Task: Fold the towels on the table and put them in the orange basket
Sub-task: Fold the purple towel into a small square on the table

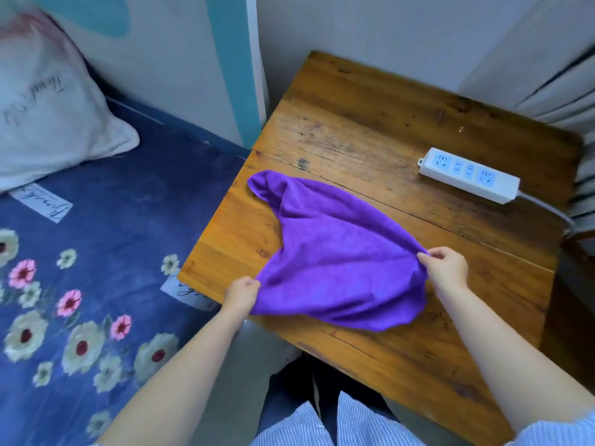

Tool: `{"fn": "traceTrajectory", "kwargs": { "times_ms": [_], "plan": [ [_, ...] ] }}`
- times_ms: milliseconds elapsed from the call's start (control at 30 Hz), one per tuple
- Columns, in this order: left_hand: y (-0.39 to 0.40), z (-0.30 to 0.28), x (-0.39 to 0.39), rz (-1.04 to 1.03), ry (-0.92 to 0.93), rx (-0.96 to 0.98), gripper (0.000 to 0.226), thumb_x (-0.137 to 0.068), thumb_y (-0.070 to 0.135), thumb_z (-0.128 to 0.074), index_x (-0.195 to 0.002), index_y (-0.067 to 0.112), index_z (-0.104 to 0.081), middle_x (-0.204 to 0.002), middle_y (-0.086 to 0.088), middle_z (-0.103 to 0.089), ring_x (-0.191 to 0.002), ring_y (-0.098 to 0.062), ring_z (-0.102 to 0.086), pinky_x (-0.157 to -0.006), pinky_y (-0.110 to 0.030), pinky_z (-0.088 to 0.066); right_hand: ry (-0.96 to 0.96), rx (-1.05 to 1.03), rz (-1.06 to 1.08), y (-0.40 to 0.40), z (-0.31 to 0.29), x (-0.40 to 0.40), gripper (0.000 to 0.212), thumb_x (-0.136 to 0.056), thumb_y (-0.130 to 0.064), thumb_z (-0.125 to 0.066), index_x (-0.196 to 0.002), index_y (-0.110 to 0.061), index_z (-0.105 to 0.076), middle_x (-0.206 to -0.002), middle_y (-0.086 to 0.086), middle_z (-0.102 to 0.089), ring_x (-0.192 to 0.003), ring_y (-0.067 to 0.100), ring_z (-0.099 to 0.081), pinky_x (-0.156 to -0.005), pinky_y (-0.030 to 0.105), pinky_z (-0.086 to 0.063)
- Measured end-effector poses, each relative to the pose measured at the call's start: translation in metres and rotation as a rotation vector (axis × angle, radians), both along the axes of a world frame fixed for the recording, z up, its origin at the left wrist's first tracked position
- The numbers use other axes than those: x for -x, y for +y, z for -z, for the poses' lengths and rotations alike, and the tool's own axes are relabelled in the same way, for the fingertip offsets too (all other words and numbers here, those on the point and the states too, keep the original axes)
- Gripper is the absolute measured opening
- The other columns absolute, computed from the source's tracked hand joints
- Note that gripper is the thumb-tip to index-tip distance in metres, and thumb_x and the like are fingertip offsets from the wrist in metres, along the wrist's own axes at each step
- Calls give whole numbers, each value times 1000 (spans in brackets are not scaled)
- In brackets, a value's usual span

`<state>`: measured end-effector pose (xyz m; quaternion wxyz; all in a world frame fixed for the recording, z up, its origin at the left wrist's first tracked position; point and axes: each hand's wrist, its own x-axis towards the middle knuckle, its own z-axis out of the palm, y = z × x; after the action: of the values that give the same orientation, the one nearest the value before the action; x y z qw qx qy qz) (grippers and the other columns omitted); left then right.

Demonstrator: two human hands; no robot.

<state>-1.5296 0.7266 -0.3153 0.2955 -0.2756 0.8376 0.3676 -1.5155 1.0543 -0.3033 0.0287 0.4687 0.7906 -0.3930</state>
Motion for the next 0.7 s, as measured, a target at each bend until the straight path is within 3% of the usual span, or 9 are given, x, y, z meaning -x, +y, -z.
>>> {"fn": "traceTrajectory", "kwargs": {
  "times_ms": [67,133,233,333,400,433,500,567,700],
  "plan": [
    [0,9,-7,-10,-105,-75,36,-90,8,-51,-55,14,-41,-58,-6,-40,-63,-21,-39,-59,-30,-28,-37,30,-9,-4,5,-10,9,-79,-7,-66,-83,1,-67,-74,10,-56,-71,22,-49,-51,24,-32],
    [2,13,-2,-92,-78,-134,36,-91,12,-55,-56,16,-44,-54,-2,-41,-54,-17,-38,-58,-29,-31,-46,42,-24,-5,7,-16,10,-80,-8,-65,-82,1,-68,-72,10,-56,-70,22,-49,-52,25,-33],
    [7,17,8,-45,-37,-137,40,-89,7,-55,-50,13,-47,-48,-3,-43,-58,-18,-39,-64,-28,-31,-33,30,-73,-4,3,-15,13,-82,-11,-62,-81,0,-69,-74,8,-59,-74,21,-51,-66,28,-37],
    [15,16,12,86,-98,-85,39,-86,-1,-55,-47,2,-50,-22,6,-32,-48,-18,-32,-50,-28,-24,-28,24,-126,-2,-7,-7,13,-84,-11,-60,-82,-2,-70,-79,8,-62,-79,22,-53,-72,29,-38],
    [23,6,23,58,-100,-114,36,-86,-3,-51,-50,0,-52,-21,5,-36,-48,-16,-33,-49,-26,-25,-16,69,-103,-2,-19,5,13,-83,-9,-62,-87,-1,-71,-84,8,-62,-82,21,-52,-74,27,-36],
    [27,-3,32,0,-75,-157,34,-87,-3,-49,-53,2,-54,-26,7,-42,-51,-18,-36,-50,-26,-27,8,113,-69,-1,-25,12,14,-82,-8,-64,-90,1,-70,-86,8,-61,-84,20,-52,-75,26,-36],
    [34,-32,60,-106,77,-256,21,-88,0,-47,-77,-6,-64,-60,-2,-58,-68,-18,-46,-57,-27,-33,116,202,-8,2,-50,33,19,-80,-5,-66,-96,4,-68,-88,8,-59,-86,20,-52,-76,26,-36],
    [41,-67,96,-144,287,-294,21,-89,4,-49,-98,-4,-66,-85,-7,-57,-82,-18,-47,-63,-27,-38,250,275,24,6,-80,61,17,-80,-4,-65,-94,6,-67,-86,8,-59,-85,19,-51,-74,26,-38],
    [67,-162,175,-174,695,-310,23,-90,7,-50,-104,-3,-65,-96,-18,-64,-82,-18,-51,-70,-21,-46,577,289,-1,19,-165,127,7,-83,-2,-60,-86,-6,-64,-52,-7,-57,-46,-3,-53,-45,8,-39]
  ]
}}
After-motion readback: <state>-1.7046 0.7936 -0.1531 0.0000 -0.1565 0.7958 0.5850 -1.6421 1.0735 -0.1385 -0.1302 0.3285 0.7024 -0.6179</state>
